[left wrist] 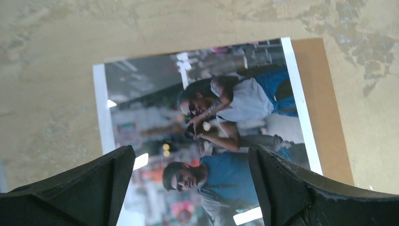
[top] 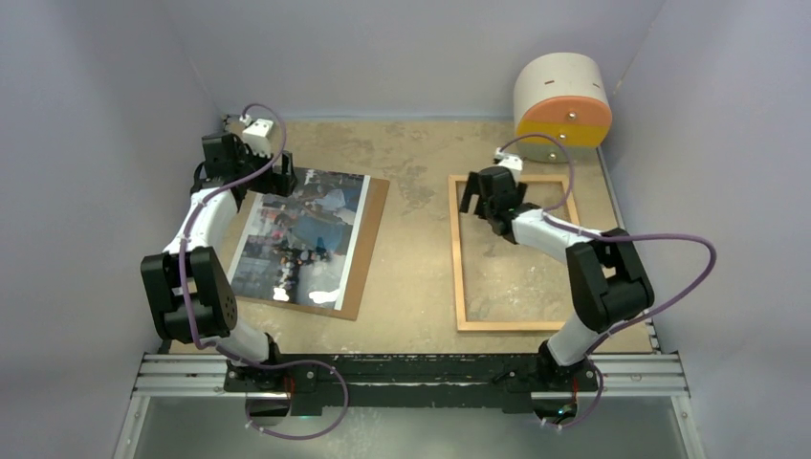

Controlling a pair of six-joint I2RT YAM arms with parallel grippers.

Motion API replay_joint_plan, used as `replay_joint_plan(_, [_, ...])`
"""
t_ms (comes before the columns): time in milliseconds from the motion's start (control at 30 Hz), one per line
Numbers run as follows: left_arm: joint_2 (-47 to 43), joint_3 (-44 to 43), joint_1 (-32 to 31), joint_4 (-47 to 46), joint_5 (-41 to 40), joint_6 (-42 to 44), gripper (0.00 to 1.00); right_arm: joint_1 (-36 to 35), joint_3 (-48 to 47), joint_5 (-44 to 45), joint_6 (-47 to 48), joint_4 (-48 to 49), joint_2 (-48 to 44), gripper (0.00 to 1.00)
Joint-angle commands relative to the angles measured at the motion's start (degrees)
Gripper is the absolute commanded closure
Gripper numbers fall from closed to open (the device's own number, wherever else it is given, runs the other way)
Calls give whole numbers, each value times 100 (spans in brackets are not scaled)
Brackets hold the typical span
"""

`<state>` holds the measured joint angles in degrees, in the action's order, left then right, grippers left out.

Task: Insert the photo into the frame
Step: Turn over the photo frame at the center of the board.

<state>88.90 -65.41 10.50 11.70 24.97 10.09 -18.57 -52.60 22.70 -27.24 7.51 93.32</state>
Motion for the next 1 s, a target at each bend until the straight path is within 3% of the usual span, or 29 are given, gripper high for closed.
replay_joint_plan(0, [-103,-121,48,704,247,53,4,-594,-302,-299,237,-369,164,1])
replay_joint_plan(400, [-200,116,48,1054,245,174,4,-1286,-477,-117,21,-1086,663,18])
replay_joint_plan(633, [-161,83,48,1362,217,228,1,-1405,-402,-132,-169,-1164,837,44])
replay_joint_plan(767, [-222,121,41,1504,134,271,0,-1488,-445,-156,-244,-1184,981,53])
replay_joint_plan(967, [-240,32,33,1702,-52,286,0,-1556,-791,-414,-462,-1337,1038,85])
